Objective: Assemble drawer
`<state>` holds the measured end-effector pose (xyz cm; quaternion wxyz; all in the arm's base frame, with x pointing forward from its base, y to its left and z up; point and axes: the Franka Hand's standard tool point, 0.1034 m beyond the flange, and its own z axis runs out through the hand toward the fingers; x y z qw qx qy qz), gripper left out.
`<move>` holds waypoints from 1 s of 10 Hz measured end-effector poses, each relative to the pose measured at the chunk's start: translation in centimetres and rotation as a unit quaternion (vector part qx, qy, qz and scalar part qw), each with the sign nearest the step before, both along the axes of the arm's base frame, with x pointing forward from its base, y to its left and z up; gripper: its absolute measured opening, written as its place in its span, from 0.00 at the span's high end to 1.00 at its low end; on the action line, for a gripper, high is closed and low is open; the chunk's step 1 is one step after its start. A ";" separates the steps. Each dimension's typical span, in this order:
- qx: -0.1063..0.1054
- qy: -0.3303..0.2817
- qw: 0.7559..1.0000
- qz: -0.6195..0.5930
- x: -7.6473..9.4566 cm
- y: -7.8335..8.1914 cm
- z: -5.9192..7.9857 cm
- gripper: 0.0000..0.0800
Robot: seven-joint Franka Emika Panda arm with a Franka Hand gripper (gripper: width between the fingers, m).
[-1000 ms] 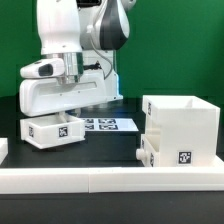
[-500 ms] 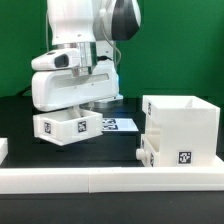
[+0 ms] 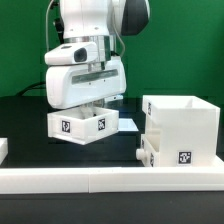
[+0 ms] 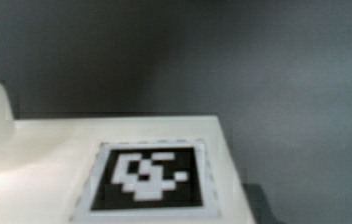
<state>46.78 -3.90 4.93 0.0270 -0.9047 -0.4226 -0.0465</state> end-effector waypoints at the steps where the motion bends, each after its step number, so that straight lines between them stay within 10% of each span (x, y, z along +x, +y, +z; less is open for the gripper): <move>1: -0.004 -0.004 0.999 0.052 -0.1 -0.1 -0.2 0.95; 10: -0.036 -0.025 0.935 0.352 2.5 0.0 0.2 0.95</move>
Offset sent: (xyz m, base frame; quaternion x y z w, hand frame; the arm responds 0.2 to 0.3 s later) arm 0.0283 0.0079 0.0075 0.0114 -0.0191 -0.2702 0.9625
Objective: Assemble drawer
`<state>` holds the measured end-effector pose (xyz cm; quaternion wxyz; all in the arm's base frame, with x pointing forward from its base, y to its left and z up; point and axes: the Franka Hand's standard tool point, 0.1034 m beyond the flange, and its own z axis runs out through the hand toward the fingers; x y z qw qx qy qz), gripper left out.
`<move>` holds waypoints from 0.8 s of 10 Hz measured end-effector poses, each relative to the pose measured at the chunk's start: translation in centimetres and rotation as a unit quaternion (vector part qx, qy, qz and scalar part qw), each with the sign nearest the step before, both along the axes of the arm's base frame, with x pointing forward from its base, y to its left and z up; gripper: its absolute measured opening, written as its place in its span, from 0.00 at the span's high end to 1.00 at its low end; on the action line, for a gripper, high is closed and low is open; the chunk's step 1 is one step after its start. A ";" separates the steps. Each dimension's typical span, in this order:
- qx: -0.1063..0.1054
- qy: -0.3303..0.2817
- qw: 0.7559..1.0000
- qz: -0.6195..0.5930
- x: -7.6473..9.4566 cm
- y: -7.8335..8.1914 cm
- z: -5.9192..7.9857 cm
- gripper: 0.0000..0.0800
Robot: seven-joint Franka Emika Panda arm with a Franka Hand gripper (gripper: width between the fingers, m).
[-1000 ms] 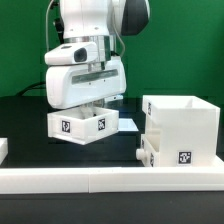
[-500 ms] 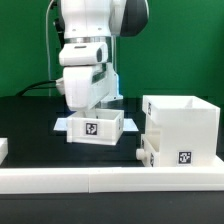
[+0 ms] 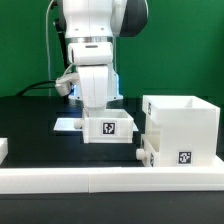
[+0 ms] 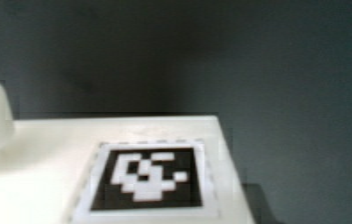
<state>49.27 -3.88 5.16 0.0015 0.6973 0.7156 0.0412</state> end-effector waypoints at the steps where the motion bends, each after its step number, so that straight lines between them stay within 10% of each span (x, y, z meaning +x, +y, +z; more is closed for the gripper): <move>1: 0.000 0.000 1.000 0.000 0.6 0.2 0.2 0.95; 8: 0.001 0.023 1.000 -0.002 2.4 1.0 0.5 0.95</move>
Offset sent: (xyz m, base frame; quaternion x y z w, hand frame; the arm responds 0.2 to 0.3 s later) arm 0.0338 0.0117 0.0090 0.0193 -0.0078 0.0061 0.9998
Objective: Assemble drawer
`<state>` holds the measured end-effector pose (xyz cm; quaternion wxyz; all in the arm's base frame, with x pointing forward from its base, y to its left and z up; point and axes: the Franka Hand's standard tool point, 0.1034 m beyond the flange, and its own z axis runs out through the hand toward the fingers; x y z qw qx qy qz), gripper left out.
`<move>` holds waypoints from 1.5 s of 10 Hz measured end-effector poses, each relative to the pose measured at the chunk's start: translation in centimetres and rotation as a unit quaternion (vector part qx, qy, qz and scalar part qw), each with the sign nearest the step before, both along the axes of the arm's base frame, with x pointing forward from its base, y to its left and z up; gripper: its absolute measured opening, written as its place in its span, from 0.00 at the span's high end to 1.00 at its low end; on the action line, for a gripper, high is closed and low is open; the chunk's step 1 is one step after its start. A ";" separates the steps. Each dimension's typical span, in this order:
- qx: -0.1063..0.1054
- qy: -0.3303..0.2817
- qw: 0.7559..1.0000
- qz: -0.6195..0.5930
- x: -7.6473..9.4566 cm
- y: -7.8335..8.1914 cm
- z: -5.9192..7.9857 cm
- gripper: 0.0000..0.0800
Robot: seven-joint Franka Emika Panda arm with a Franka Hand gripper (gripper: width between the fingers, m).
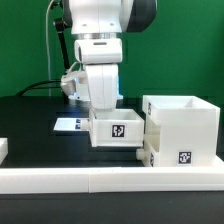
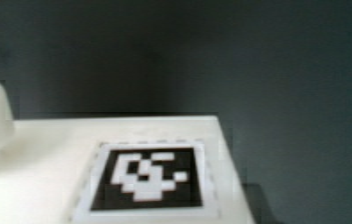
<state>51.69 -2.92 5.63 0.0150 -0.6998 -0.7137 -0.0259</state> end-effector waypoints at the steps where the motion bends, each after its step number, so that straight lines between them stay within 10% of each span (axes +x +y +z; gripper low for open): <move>1: 0.001 0.001 1.000 0.001 0.1 0.0 -0.2 0.95; 15: 0.007 -0.012 1.000 -0.004 2.1 1.8 -0.2 0.95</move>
Offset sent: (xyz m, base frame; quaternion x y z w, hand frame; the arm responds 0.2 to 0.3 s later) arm 0.0232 0.0110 0.0059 -0.0001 0.0032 -0.0040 1.0000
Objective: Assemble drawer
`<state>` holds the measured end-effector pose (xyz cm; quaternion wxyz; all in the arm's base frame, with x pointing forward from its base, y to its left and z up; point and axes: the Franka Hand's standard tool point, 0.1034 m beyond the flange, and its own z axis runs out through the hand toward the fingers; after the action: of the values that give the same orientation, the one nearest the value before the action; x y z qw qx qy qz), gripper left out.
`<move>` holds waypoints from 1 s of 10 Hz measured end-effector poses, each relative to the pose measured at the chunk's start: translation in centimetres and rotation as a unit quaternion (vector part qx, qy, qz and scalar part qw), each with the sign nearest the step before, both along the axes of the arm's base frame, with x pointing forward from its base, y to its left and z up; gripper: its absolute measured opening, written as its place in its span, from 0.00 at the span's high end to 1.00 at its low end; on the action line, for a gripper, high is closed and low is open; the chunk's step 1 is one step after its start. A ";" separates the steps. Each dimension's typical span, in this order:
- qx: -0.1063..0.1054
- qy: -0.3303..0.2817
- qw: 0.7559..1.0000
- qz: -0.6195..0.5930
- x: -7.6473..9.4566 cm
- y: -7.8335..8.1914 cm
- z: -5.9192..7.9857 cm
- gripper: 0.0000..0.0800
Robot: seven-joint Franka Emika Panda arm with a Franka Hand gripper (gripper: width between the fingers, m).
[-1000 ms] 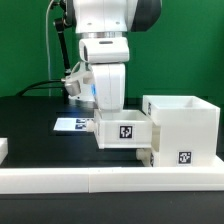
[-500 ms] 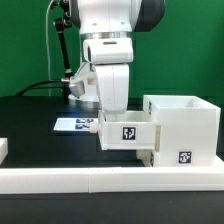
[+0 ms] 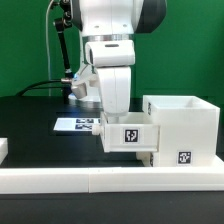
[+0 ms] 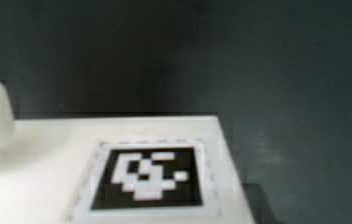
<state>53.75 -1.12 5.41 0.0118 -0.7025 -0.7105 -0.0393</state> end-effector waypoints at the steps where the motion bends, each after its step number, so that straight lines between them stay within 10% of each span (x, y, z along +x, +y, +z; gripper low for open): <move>1: -0.001 0.006 1.000 -0.001 -0.1 -0.1 0.0 0.95; 10: -0.001 0.015 1.000 0.001 -0.1 0.7 0.0 0.95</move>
Offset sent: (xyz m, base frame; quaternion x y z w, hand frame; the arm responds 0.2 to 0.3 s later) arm 0.0002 0.0017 -0.0007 0.0056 0.0003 -0.0171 0.9998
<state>53.64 -0.39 5.44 0.0219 -0.7027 -0.7106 -0.0279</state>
